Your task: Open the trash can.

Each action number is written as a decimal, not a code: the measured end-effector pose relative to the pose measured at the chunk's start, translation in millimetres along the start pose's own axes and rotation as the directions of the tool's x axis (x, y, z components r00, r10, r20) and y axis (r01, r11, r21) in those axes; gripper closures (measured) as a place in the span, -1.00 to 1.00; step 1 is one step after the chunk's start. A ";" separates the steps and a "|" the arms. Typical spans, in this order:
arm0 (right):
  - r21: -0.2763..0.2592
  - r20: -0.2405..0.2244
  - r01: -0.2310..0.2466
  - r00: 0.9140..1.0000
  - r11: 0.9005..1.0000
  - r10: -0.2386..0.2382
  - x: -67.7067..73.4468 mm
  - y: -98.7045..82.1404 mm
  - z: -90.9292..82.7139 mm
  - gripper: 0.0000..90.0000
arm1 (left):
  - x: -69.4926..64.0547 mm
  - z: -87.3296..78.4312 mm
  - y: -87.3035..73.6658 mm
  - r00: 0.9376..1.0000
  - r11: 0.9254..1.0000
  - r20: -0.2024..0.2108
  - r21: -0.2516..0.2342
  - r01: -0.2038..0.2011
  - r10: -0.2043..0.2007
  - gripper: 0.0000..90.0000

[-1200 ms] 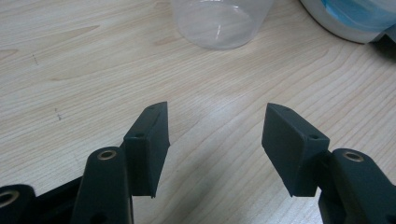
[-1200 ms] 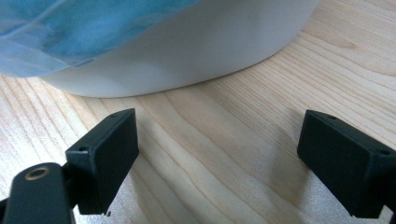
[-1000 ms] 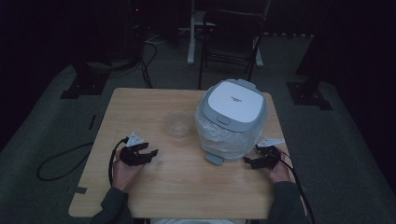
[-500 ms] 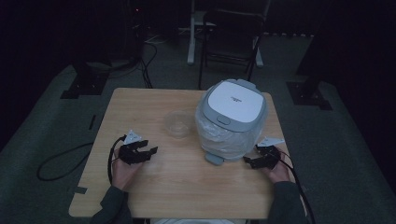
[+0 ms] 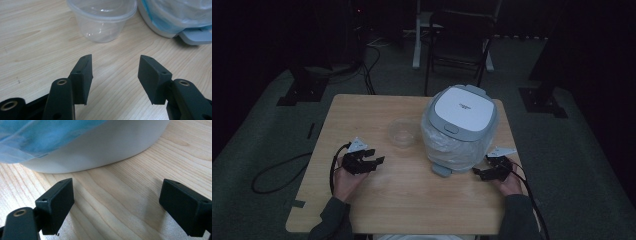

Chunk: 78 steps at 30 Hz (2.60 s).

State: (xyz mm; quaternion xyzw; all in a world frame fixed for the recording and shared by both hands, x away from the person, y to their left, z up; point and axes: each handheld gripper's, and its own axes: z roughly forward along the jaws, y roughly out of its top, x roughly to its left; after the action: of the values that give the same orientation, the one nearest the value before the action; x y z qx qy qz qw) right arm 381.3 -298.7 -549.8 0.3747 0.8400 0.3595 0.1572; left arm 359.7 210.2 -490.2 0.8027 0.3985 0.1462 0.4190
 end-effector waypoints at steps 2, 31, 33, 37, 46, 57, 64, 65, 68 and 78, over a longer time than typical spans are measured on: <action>0.000 0.000 0.000 1.000 1.000 0.000 0.0 0.0 0.0 -0.74 | -1.2 0.0 3.2 1.000 1.000 0.009 -0.007 -0.002 0.002 0.09; 0.001 0.001 0.001 1.000 1.000 -0.001 0.0 0.0 0.0 -0.74 | -7.6 -5.6 46.3 0.996 0.998 0.084 -0.059 -0.009 0.014 0.13; 0.001 0.001 0.000 1.000 1.000 0.000 0.0 0.0 0.0 -0.74 | -9.0 -5.8 50.1 0.996 0.998 0.089 -0.062 -0.013 0.019 0.13; 0.000 0.002 0.001 1.000 1.000 -0.001 0.0 0.0 0.0 -0.74 | -10.5 -6.6 56.8 0.993 0.998 0.108 -0.057 -0.033 0.039 0.20; 0.001 0.002 0.000 1.000 1.000 0.000 0.1 0.0 0.0 -0.74 | -16.1 -13.4 73.7 0.991 0.994 0.113 -0.095 -0.062 0.073 0.24; 0.000 0.003 0.000 1.000 1.000 0.000 0.2 0.0 0.1 -0.74 | -19.2 -18.2 89.2 0.987 0.991 0.128 -0.105 -0.080 0.093 0.25; 0.000 0.004 -0.001 1.000 1.000 0.001 0.3 0.0 0.1 -0.74 | -22.1 -20.2 99.2 0.983 0.990 0.145 -0.110 -0.093 0.109 0.25; 0.000 0.004 -0.002 1.000 1.000 0.002 0.4 0.0 0.1 -0.74 | -22.6 -20.6 100.5 0.983 0.989 0.149 -0.109 -0.095 0.111 0.26; 0.000 0.005 -0.002 1.000 1.000 0.002 0.5 0.0 0.1 -0.74 | -24.3 -21.0 103.8 0.979 0.990 0.167 -0.103 -0.101 0.117 0.31; 0.000 0.006 -0.003 1.000 1.000 0.003 0.5 0.0 0.1 -0.74 | -32.3 -22.6 118.6 0.973 0.985 0.178 -0.112 -0.131 0.149 0.36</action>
State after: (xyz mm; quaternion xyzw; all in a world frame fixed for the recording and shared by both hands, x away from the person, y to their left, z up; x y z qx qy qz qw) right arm 381.0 -298.3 -549.9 0.3767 0.8391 0.3587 0.1591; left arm 387.5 158.9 -379.7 0.8169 0.2924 0.1197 0.4826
